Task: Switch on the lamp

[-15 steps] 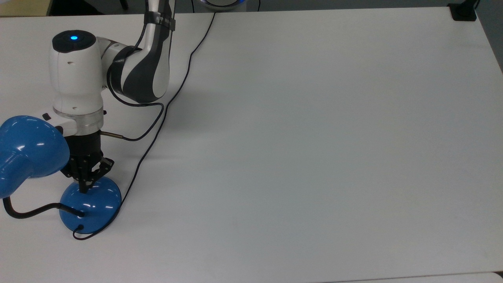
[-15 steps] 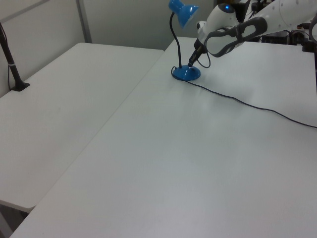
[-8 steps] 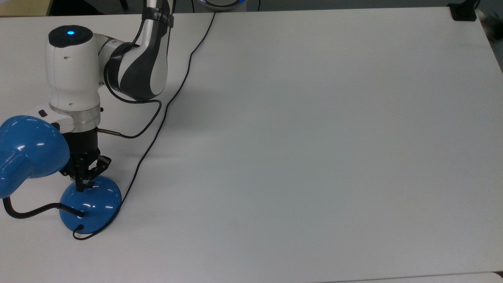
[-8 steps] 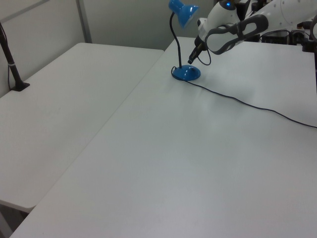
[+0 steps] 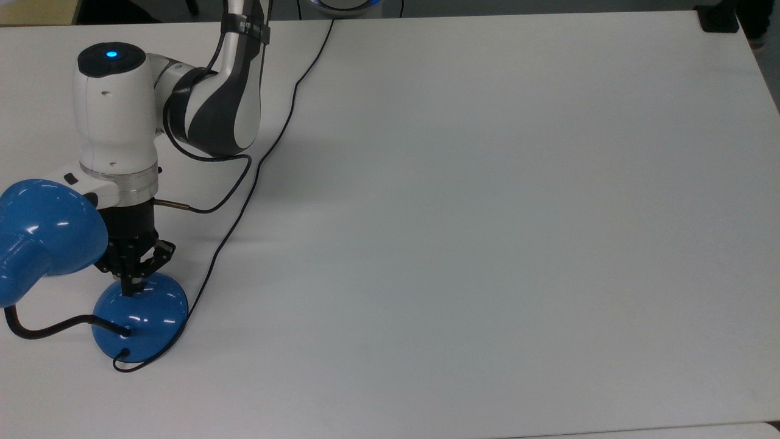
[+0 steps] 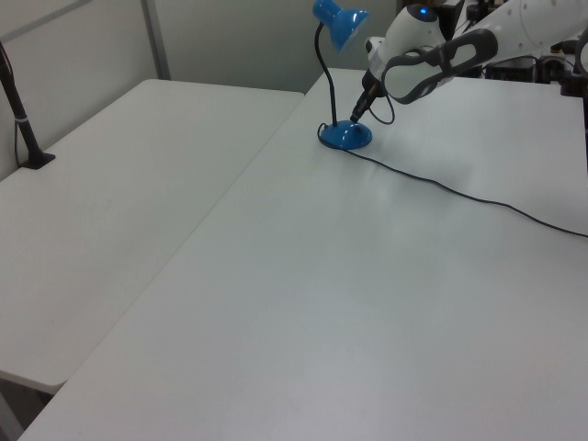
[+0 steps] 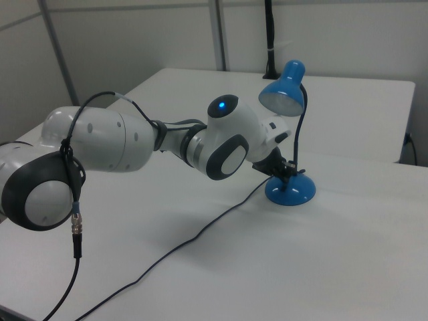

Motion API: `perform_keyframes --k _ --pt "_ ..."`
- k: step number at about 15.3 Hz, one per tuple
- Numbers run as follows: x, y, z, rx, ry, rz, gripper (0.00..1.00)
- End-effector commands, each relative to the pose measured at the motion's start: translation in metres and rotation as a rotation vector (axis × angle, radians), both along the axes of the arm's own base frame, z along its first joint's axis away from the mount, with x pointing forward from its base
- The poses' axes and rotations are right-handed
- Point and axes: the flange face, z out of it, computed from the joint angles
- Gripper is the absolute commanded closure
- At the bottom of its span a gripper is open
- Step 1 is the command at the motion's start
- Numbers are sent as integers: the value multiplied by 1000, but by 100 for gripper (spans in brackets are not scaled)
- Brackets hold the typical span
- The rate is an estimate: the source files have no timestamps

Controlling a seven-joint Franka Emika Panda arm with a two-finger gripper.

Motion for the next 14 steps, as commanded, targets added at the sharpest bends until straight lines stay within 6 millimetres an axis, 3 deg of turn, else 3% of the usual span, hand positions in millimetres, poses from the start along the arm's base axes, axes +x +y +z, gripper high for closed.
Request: perform_keyframes --k 1,9,14 --pt "-8 3 -1 -6 14 25 100" --pt "-9 4 -8 -8 29 34 100" --pt "-8 5 -24 -4 42 32 100"
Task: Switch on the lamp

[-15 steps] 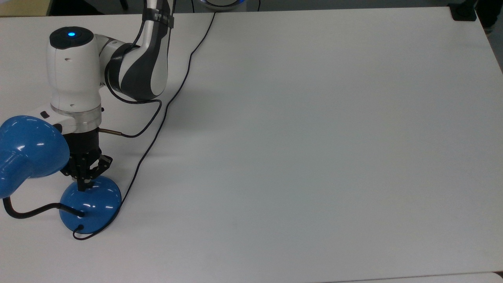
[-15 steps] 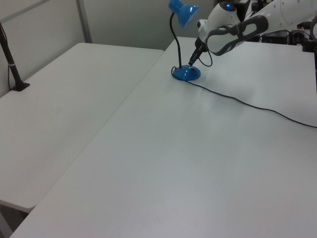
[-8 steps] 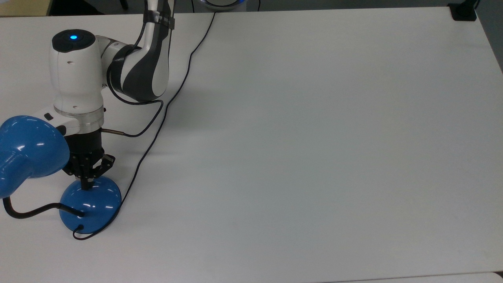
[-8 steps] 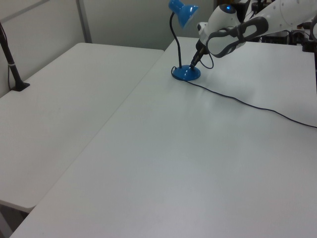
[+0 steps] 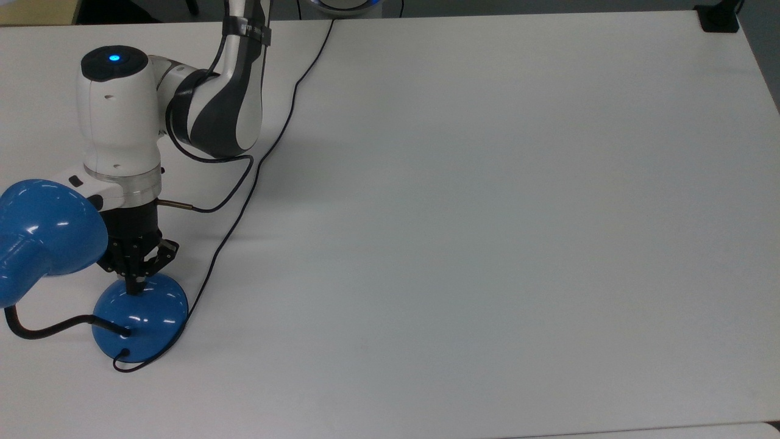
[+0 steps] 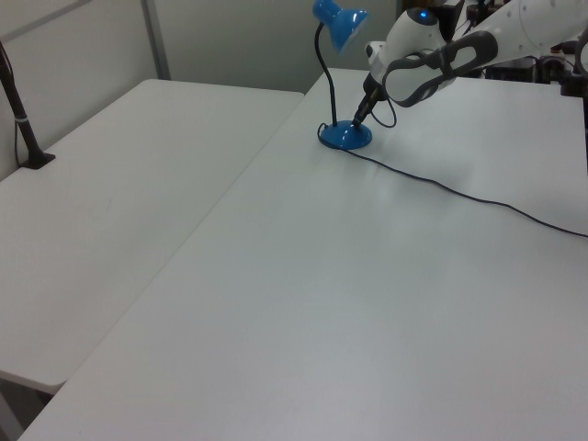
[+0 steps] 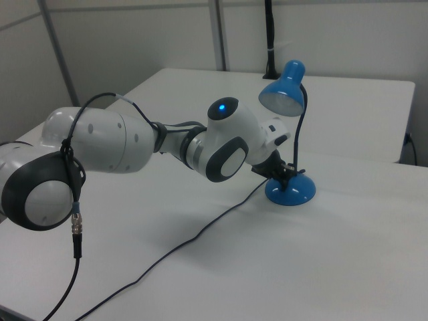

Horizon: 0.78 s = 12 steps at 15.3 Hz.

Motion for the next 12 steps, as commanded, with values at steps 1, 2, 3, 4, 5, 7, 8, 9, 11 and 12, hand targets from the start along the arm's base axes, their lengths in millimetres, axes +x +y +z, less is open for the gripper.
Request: perform_keyframes --k 1,2,3,4,5,7,8,9,11,12 --pt "-5 5 -19 1 26 18 100" --pt "-5 4 -20 2 27 15 100" --pt "-5 4 -21 1 29 17 100" --pt "-5 4 -22 2 29 15 100" --pt "-5 4 -22 1 29 17 100" --pt "-5 4 -25 0 32 18 100" --pt "-5 4 -27 0 35 18 100" --pt "-5 4 -28 0 36 18 100" --pt "-3 6 -28 -6 -2 18 100" --pt "-2 7 -31 -9 -15 19 100"
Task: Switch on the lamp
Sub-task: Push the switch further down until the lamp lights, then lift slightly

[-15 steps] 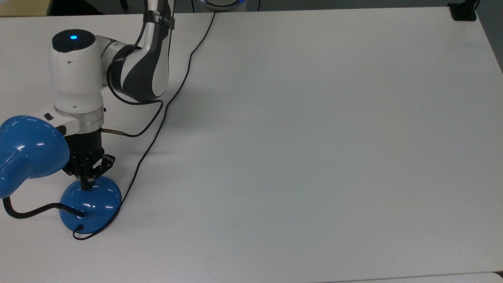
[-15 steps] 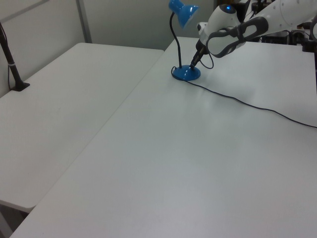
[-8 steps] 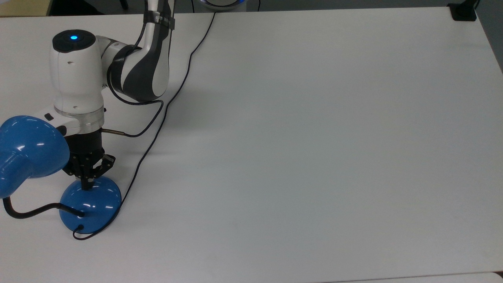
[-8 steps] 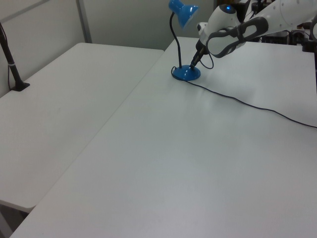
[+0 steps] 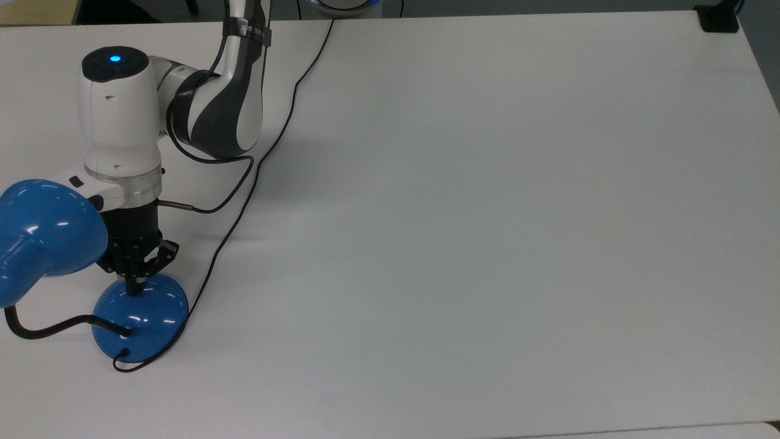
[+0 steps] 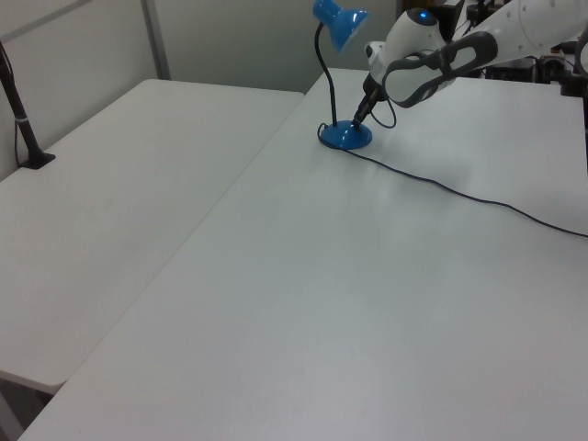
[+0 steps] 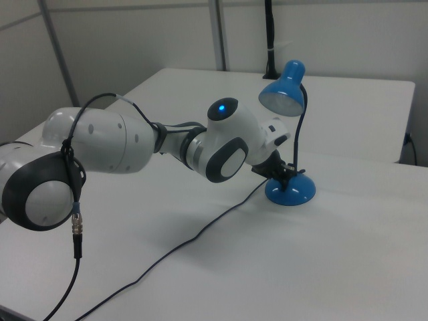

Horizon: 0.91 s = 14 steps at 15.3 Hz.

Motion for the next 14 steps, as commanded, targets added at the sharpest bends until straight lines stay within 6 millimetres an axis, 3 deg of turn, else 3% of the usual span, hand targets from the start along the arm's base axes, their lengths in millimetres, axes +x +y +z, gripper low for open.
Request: perform_keyframes --k 1,6,8,10,14 --pt "-2 7 -34 -11 -12 19 100" --pt "-2 8 -32 -3 -17 17 100" --pt "-4 6 1 -1 -54 9 100" --pt "-19 9 26 19 -59 -4 100" --pt "-56 54 88 189 6 -91 100"
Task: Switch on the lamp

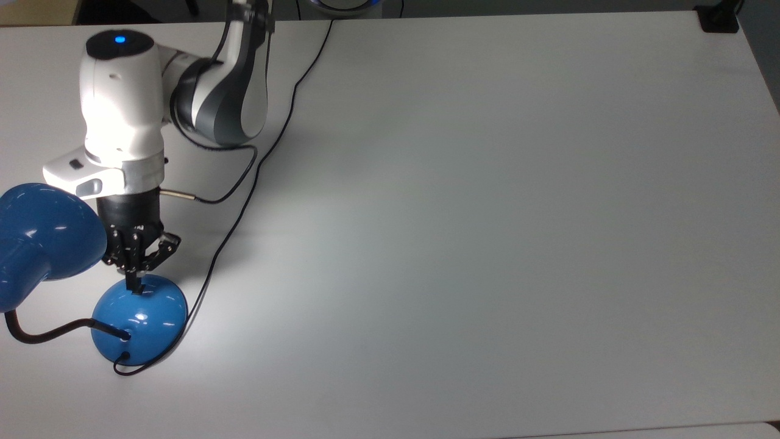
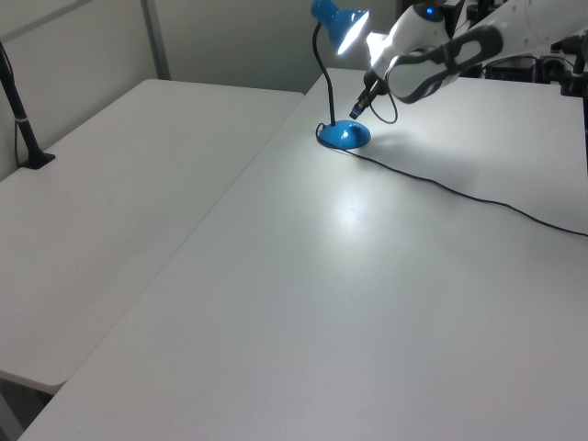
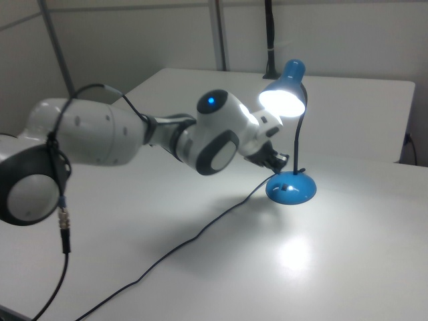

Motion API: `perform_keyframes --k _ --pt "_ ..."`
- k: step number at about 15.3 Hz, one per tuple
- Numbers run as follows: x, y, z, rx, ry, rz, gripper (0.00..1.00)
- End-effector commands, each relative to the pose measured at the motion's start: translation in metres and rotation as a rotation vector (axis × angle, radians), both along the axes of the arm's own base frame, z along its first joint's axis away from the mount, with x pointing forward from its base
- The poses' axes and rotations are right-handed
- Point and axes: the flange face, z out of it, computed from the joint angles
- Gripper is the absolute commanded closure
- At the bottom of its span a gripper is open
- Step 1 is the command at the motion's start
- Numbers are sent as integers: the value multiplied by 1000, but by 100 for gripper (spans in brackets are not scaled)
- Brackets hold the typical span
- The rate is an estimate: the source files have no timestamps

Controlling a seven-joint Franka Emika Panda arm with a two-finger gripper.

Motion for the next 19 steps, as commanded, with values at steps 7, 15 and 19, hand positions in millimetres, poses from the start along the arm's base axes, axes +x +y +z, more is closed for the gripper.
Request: perform_keyframes --k 7,15,19 --pt "-126 121 159 207 565 -87 66" --pt "-168 109 241 199 662 15 0" --pt "-169 87 260 200 618 -14 0"
